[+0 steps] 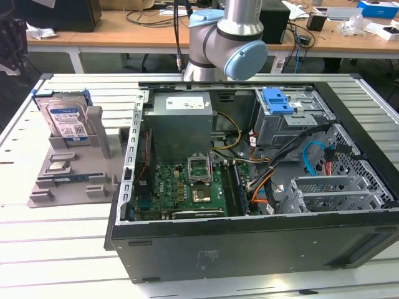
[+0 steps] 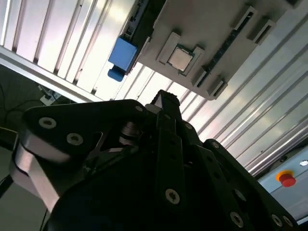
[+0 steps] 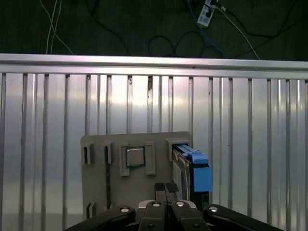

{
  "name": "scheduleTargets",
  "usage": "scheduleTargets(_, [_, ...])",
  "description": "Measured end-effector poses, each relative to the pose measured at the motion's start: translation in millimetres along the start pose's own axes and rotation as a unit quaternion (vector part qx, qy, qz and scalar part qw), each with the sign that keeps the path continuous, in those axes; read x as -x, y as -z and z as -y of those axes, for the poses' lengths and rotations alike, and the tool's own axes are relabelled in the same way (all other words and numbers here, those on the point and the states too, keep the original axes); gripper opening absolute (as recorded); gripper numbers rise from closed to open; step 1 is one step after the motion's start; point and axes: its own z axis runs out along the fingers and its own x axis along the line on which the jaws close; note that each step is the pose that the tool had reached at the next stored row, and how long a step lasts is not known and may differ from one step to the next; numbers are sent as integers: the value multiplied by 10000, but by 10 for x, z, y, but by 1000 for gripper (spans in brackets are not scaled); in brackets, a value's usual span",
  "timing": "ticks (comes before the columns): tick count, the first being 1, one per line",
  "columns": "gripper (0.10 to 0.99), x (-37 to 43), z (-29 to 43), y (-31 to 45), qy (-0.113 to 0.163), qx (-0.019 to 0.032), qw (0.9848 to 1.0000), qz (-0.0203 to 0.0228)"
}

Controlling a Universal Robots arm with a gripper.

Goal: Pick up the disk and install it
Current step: 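Pick up the disk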

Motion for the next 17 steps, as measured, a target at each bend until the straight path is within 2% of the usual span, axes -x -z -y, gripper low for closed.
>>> scheduleTargets(6, [114,0,0,0,38,1,10000,-2])
scheduleTargets(7, [169,0,0,0,42,1,10000,-2])
scheduleTargets(8, [169,0,0,0,45,1,10000,-2])
scheduleTargets(9, [294,0,0,0,51,1,10000,-2])
scheduleTargets(11, [416,0,0,0,66,1,10000,-3])
scheduleTargets(12, [541,0,0,0,71,2,10000,-3])
scheduleTargets(17, [541,0,0,0,88,2,10000,-4])
